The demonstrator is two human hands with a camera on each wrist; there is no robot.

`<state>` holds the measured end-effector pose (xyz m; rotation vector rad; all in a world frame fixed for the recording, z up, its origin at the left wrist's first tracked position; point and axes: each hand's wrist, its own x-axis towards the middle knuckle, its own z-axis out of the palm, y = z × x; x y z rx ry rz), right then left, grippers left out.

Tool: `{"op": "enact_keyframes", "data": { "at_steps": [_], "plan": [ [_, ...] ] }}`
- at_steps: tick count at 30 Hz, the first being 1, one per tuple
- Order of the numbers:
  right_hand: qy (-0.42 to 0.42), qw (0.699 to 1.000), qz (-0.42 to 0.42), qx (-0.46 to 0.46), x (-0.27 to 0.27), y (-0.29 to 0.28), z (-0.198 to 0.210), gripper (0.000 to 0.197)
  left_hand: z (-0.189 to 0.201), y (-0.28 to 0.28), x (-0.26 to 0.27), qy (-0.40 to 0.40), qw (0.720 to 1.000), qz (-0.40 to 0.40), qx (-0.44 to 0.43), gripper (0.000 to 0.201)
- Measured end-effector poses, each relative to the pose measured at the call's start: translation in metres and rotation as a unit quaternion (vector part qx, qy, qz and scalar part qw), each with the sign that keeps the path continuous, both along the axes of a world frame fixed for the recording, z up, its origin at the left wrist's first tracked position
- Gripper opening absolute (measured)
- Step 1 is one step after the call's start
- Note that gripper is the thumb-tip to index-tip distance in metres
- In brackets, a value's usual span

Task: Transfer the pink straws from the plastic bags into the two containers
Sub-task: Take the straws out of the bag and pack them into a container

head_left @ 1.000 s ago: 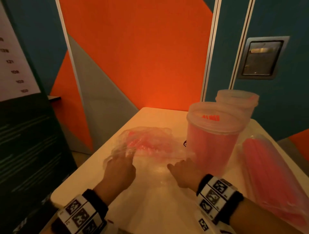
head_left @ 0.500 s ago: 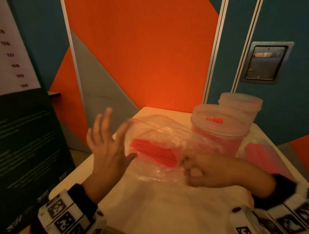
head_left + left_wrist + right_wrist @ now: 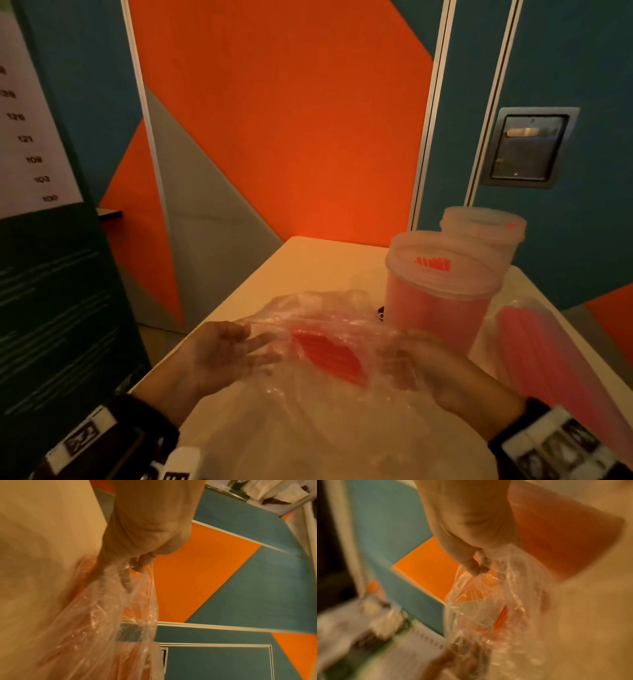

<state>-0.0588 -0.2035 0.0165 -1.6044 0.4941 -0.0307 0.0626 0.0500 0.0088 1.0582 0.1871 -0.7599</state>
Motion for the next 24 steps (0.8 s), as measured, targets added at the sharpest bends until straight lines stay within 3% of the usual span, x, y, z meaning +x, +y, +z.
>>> {"op": "enact_keyframes", "data": {
  "at_steps": [2,4,8,9,11,13,15,17,19,21,22,23,24],
  "plan": [
    [0.018,0.983,-0.014,0.182,0.002,-0.003,0.001,0.024,-0.005,-0.004,0.002,0.022,0.998,0.012,-0.05,0.026],
    [0.005,0.964,-0.052,0.261,0.006,-0.006,0.002,0.028,-0.011,-0.011,0.003,0.045,0.996,0.03,-0.066,0.034],
    [0.022,0.954,-0.049,0.295,0.011,-0.012,0.0,0.027,-0.016,-0.009,0.011,0.038,0.991,0.09,-0.09,0.024],
    [0.037,0.953,-0.04,0.299,0.009,-0.016,0.0,0.025,-0.016,-0.004,0.012,0.047,0.989,0.096,-0.105,0.03],
    [0.078,0.961,-0.026,0.263,0.004,-0.023,0.001,0.018,-0.015,0.006,0.015,0.043,0.993,0.035,-0.105,0.046],
    [0.126,0.976,0.002,0.18,-0.001,-0.027,0.0,0.035,-0.013,0.01,0.013,0.011,0.996,-0.043,-0.077,0.042],
    [0.165,0.986,0.034,0.011,-0.005,-0.022,-0.001,0.041,-0.02,0.007,0.016,-0.062,0.993,-0.09,-0.035,0.048],
    [0.142,0.978,0.054,-0.142,-0.006,-0.015,-0.005,0.041,-0.027,-0.001,0.018,-0.159,0.976,-0.081,0.124,0.059],
    [0.095,0.976,0.046,-0.19,-0.004,-0.011,-0.007,0.03,-0.03,-0.007,0.018,-0.229,0.925,-0.038,0.302,0.06],
    [0.068,0.982,0.049,-0.172,-0.001,-0.011,-0.009,0.026,-0.035,-0.01,0.021,-0.295,0.877,0.003,0.379,0.053],
    [0.06,0.986,0.049,-0.145,0.001,-0.01,-0.009,0.02,-0.039,-0.009,0.022,-0.35,0.83,0.024,0.433,0.053],
    [0.057,0.991,0.05,-0.109,0.002,-0.008,-0.007,0.017,-0.041,-0.009,0.02,-0.419,0.747,0.039,0.515,0.058],
    [0.06,0.995,0.05,-0.069,0.003,-0.008,-0.007,0.017,-0.044,-0.007,0.019,-0.482,0.645,0.054,0.591,0.067]
  ]
}}
